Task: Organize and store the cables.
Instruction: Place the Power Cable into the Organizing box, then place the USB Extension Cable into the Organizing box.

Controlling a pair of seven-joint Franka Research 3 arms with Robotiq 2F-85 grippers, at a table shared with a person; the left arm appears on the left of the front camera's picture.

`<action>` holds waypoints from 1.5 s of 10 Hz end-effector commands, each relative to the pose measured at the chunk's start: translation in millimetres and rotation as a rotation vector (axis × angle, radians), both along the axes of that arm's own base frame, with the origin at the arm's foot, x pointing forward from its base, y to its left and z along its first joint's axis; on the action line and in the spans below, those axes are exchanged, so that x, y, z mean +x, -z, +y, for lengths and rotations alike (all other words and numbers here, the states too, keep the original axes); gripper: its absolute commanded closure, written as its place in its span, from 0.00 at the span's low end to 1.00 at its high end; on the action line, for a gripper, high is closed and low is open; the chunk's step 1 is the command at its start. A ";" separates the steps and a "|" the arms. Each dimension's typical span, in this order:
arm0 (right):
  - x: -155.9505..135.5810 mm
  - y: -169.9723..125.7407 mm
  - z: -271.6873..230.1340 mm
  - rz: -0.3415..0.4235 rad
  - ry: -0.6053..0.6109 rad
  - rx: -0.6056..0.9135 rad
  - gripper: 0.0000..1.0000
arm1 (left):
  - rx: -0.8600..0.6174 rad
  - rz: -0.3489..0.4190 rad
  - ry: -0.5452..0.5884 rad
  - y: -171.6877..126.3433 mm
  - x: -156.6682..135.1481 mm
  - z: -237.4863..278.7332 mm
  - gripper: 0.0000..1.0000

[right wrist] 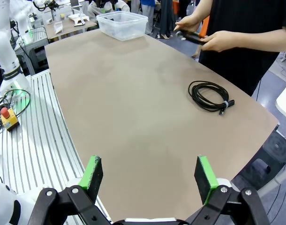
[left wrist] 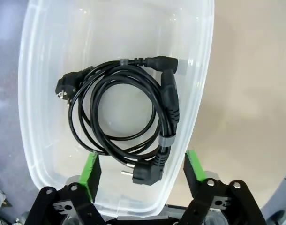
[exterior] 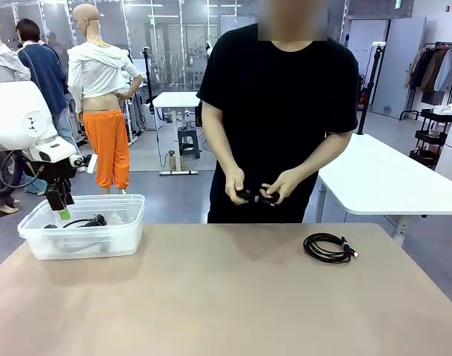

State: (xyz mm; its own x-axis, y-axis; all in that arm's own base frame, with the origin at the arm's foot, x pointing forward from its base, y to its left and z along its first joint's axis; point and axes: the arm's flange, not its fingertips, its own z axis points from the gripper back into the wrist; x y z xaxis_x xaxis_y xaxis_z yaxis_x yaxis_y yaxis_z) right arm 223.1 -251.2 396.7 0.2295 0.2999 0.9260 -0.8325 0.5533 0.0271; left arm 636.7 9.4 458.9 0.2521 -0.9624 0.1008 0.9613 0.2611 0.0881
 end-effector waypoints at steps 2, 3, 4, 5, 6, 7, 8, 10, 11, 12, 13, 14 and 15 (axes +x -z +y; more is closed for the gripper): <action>0.1 -2.2 0.0 -0.019 0.001 0.003 0.00 | -0.035 0.017 0.000 -9.1 -8.8 4.0 0.00; 0.1 -2.2 0.0 -0.019 0.001 0.003 0.00 | -0.038 0.034 0.025 -8.8 -13.8 3.0 0.00; 0.1 -2.2 0.0 -0.019 0.001 0.003 0.00 | -0.012 -0.004 -0.010 -8.2 -3.0 3.7 0.00; 0.1 -2.2 0.0 -0.019 0.001 0.003 0.00 | -0.012 -0.004 -0.010 -8.2 -3.0 3.7 0.00; 0.1 -2.2 0.0 -0.019 0.001 0.003 0.00 | -0.012 -0.004 -0.010 -8.2 -3.0 3.7 0.00; 0.1 -2.2 0.0 -0.019 0.001 0.003 0.00 | -0.012 -0.004 -0.010 -8.2 -3.0 3.7 0.00; 0.1 -2.2 0.0 -0.019 0.001 0.003 0.00 | -0.012 -0.004 -0.010 -8.2 -3.0 3.7 0.00; 0.1 -2.2 0.0 -0.019 0.001 0.003 0.00 | -0.012 -0.004 -0.010 -8.2 -3.0 3.7 0.00; 0.1 -2.2 0.0 -0.019 0.001 0.003 0.00 | -0.012 -0.004 -0.010 -8.2 -3.0 3.7 0.00; 0.1 -2.2 0.0 -0.019 0.001 0.003 0.00 | -0.012 -0.004 -0.010 -8.2 -3.0 3.7 0.00; 0.1 -2.2 0.0 -0.019 0.001 0.003 0.00 | -0.012 -0.004 -0.010 -8.2 -3.0 3.7 0.00; 0.1 -2.2 0.0 -0.019 0.001 0.003 0.00 | -0.012 -0.004 -0.010 -8.2 -3.0 3.7 0.00; 0.1 -2.2 0.0 -0.019 0.001 0.003 0.00 | -0.012 -0.004 -0.010 -8.2 -3.0 3.7 0.00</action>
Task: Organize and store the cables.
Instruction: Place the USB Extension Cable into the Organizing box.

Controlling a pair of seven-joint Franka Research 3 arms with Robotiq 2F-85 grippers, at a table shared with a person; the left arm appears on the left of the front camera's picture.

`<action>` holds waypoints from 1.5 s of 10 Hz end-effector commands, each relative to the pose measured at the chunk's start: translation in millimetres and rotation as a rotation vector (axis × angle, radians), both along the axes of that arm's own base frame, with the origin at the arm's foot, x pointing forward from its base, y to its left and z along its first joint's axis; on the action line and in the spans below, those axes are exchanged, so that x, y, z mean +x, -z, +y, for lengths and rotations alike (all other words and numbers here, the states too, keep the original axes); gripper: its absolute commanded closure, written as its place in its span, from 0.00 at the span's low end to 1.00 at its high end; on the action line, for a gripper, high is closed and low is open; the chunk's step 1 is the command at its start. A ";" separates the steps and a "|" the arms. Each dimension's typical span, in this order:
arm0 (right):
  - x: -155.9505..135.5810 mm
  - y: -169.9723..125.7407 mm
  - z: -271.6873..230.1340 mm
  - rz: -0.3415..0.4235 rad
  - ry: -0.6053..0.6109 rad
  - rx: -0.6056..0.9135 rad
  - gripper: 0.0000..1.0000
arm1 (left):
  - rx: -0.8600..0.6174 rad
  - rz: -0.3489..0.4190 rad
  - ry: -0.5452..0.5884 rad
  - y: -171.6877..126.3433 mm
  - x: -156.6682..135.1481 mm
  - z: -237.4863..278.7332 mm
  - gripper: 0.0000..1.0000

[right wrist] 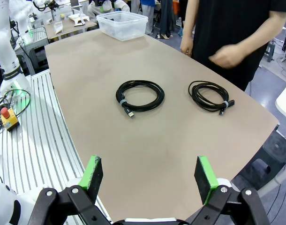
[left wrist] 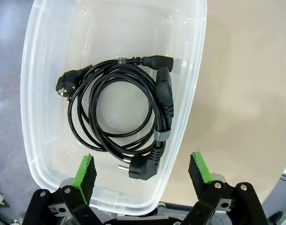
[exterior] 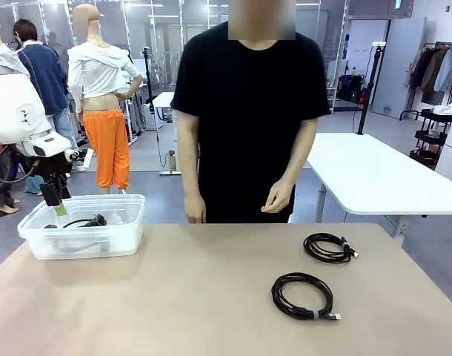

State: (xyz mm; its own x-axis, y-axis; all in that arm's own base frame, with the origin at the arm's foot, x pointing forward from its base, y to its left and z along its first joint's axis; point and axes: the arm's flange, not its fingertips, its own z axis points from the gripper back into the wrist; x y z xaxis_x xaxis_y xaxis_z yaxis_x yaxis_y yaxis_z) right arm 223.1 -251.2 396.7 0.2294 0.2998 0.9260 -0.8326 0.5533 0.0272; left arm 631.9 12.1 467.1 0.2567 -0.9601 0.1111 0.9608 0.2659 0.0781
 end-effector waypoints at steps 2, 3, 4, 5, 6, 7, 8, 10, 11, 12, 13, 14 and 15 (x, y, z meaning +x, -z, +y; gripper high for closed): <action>0.1 -2.2 0.0 -0.019 0.001 0.003 0.00 | 0.000 -0.010 -0.006 0.0 1.8 0.9 0.00; 0.1 -2.2 0.0 -0.019 0.001 0.003 0.00 | 0.000 0.000 0.000 0.0 0.0 0.0 0.00; 0.1 -2.2 0.0 -0.019 0.001 0.003 0.00 | -0.076 0.023 -0.013 -21.8 -1.7 -7.5 0.00; 0.1 -2.2 0.0 -0.019 0.001 0.003 0.00 | -0.094 -0.018 -0.015 -42.4 -20.9 -3.4 0.00; 0.1 -2.2 0.0 -0.019 0.001 0.003 0.00 | -0.183 -0.012 -0.026 -57.8 -47.1 8.9 0.00; 0.1 -2.2 0.0 -0.019 0.001 0.003 0.00 | -0.286 -0.016 0.012 -67.9 -83.6 29.9 0.00; 0.1 -2.2 0.0 -0.019 0.001 0.003 0.00 | -0.354 -0.035 0.064 -69.1 -113.1 48.7 0.00; 0.1 -2.2 0.0 -0.019 0.001 0.003 0.00 | -0.515 -0.042 0.098 -82.4 -170.0 80.9 0.00; 0.1 -2.2 0.0 -0.019 0.001 0.003 0.00 | -0.633 -0.026 0.130 -89.5 -199.2 95.3 0.00; 0.1 -2.2 0.0 -0.019 0.001 0.003 0.00 | -0.657 -0.081 0.117 -90.8 -225.8 111.6 0.00; 0.1 -2.2 0.0 -0.019 0.001 0.003 0.00 | -0.704 -0.112 0.121 -84.4 -234.4 129.1 0.00; 0.1 -2.2 0.0 -0.019 0.001 0.003 0.00 | -0.828 -0.106 0.140 -71.7 -235.9 152.6 0.00; 0.1 -2.2 0.0 -0.019 0.001 0.003 0.00 | -0.919 -0.141 0.151 -50.6 -236.0 169.1 0.00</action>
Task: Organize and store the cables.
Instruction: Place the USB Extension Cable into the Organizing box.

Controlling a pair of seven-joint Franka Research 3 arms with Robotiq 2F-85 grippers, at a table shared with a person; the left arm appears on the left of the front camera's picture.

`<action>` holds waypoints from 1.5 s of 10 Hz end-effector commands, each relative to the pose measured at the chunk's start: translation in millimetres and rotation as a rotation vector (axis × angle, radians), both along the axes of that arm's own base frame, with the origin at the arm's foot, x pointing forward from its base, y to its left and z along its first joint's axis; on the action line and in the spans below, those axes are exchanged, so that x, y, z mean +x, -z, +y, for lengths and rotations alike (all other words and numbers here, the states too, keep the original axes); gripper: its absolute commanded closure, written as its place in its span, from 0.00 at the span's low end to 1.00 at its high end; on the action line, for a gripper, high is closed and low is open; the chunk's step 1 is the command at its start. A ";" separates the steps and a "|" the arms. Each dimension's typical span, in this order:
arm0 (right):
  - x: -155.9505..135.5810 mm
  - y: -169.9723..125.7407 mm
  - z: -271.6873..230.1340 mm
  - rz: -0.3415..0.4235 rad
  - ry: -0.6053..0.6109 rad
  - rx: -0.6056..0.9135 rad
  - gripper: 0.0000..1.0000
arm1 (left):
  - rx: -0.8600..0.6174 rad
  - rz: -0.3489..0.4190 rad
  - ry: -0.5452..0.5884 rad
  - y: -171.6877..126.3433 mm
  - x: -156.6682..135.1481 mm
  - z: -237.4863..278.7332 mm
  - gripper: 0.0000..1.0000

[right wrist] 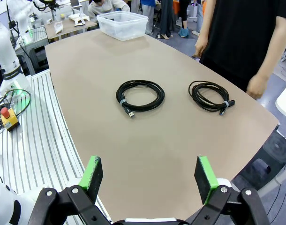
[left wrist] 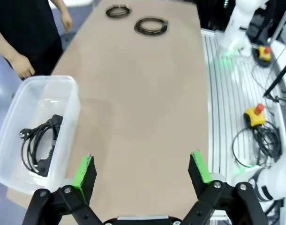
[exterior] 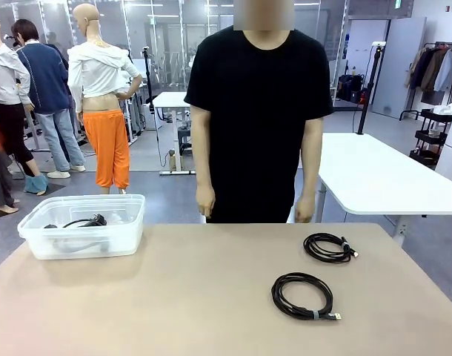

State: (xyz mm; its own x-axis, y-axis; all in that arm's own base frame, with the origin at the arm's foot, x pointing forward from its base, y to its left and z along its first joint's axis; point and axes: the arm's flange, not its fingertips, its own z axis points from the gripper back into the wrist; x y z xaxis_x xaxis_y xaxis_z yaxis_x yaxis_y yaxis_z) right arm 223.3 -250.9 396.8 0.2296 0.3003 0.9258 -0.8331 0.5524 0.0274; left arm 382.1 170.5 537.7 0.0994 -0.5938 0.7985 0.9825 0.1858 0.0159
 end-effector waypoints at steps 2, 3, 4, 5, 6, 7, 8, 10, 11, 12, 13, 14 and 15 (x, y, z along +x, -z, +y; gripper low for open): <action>-0.1 -2.1 -0.3 -0.019 0.002 0.003 0.00 | -0.251 -0.011 0.053 54.0 3.8 16.8 0.00; -0.1 -2.1 -0.3 -0.019 0.002 0.003 0.00 | -0.236 -0.020 0.037 57.3 5.5 11.9 0.00; -0.1 -2.1 -0.3 -0.019 0.002 0.003 0.00 | -0.202 0.000 0.043 57.7 16.4 11.0 0.00; -0.1 -2.1 -0.3 -0.019 0.002 0.003 0.00 | -0.212 -0.019 0.016 60.3 1.2 18.2 0.00; -0.1 -2.1 -0.3 -0.019 0.002 0.003 0.00 | -0.212 -0.019 0.016 60.3 1.2 18.2 0.00; -0.1 -2.1 -0.3 -0.019 0.002 0.003 0.00 | -0.212 -0.019 0.016 60.3 1.2 18.2 0.00; -0.1 -2.1 -0.3 -0.019 0.002 0.003 0.00 | -0.212 -0.019 0.016 60.3 1.2 18.2 0.00; -0.1 0.0 0.0 0.000 0.000 0.000 0.00 | -0.212 -0.019 0.016 60.3 1.2 18.2 0.00; -7.7 -20.3 7.7 -0.017 -0.050 -0.062 0.00 | -0.212 -0.019 0.016 60.3 1.2 18.2 0.00; -0.3 -41.6 34.5 0.009 -0.115 -0.160 0.00 | -0.212 -0.019 0.016 60.3 1.2 18.2 0.00; 15.3 -63.6 72.4 0.026 -0.227 -0.268 0.00 | -0.212 -0.019 0.016 60.3 1.2 18.2 0.00; 31.7 -74.7 109.6 0.060 -0.325 -0.341 0.00 | -0.212 -0.019 0.016 60.3 1.2 18.2 0.00; 47.7 -78.0 148.9 0.105 -0.417 -0.430 0.00 | -0.212 -0.019 0.016 60.3 1.2 18.2 0.00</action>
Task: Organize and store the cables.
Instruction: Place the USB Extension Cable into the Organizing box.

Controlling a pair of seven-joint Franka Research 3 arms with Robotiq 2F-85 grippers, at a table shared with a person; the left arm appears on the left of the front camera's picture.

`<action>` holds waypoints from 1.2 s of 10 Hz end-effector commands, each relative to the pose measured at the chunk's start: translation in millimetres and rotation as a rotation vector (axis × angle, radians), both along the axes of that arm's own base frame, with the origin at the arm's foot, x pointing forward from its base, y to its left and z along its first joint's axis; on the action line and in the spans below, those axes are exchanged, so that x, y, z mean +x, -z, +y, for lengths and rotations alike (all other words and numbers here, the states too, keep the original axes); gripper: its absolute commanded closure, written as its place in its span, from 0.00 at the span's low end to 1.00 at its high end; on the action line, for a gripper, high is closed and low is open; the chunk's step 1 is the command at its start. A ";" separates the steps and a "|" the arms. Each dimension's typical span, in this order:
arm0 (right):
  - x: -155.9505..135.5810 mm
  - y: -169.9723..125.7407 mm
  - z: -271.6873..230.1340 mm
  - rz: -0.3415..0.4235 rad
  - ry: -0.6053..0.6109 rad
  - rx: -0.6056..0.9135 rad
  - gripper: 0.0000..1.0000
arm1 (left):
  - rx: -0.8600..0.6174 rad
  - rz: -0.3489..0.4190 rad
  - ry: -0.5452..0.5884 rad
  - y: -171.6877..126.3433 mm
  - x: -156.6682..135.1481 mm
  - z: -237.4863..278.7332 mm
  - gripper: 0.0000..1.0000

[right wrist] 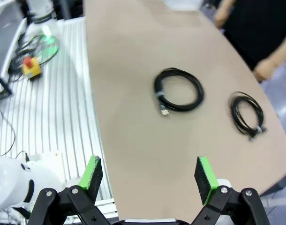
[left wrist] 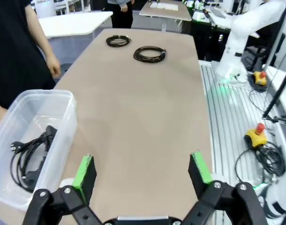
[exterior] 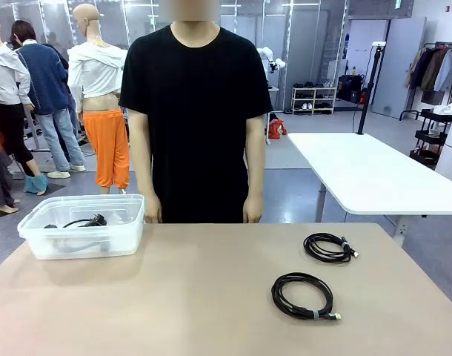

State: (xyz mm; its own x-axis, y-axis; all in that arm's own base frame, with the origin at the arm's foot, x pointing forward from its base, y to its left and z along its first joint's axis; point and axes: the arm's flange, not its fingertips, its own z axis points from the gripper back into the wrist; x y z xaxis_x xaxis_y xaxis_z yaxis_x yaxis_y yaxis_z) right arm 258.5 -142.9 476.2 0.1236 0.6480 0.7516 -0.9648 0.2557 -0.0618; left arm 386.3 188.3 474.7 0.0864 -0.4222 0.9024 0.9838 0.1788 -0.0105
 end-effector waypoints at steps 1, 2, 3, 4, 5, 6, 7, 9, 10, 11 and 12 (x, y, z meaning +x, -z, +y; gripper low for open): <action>25.4 1.7 79.2 0.070 -0.153 -0.156 0.00 | -0.010 -0.009 0.008 -2.7 -3.1 0.5 0.00; 36.2 7.0 118.3 0.108 -0.223 -0.203 0.00 | -0.010 -0.009 0.008 -2.7 -3.1 0.5 0.00; 46.3 21.6 157.4 0.138 -0.292 -0.315 0.00 | -0.010 -0.009 0.008 -2.7 -3.1 0.5 0.00; 53.5 32.9 179.2 0.144 -0.319 -0.385 0.00 | -0.010 -0.009 0.008 -2.7 -3.1 0.5 0.00; 59.6 43.8 198.3 0.175 -0.333 -0.373 0.00 | -0.010 -0.009 0.008 -2.7 -3.1 0.5 0.00; 63.8 59.1 218.6 0.187 -0.303 -0.446 0.00 | -0.010 -0.009 0.008 -2.7 -3.1 0.5 0.00; 70.5 79.2 238.1 0.176 -0.265 -0.529 0.00 | -0.010 -0.009 0.008 -2.7 -3.1 0.5 0.00; 76.6 101.3 263.1 0.152 -0.250 -0.555 0.00 | -0.010 -0.009 0.008 -2.7 -3.1 0.5 0.00; 82.3 113.8 269.5 0.174 -0.255 -0.574 0.00 | -0.010 -0.009 0.008 -2.7 -3.1 0.5 0.00; 87.2 126.7 273.9 0.159 -0.237 -0.609 0.00 | -0.010 -0.009 0.008 -2.7 -3.1 0.5 0.00; 94.0 139.1 277.0 0.144 -0.208 -0.622 0.00 | -0.010 -0.009 0.008 -2.7 -3.1 0.5 0.00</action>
State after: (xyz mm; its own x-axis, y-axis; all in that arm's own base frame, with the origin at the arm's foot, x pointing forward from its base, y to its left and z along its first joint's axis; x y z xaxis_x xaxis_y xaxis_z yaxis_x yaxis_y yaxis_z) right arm 363.3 138.9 361.9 -0.0251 0.9687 0.2468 -0.9995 -0.0295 0.0139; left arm 386.0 188.3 475.4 0.0855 -0.4233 0.9020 0.9838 0.1793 -0.0091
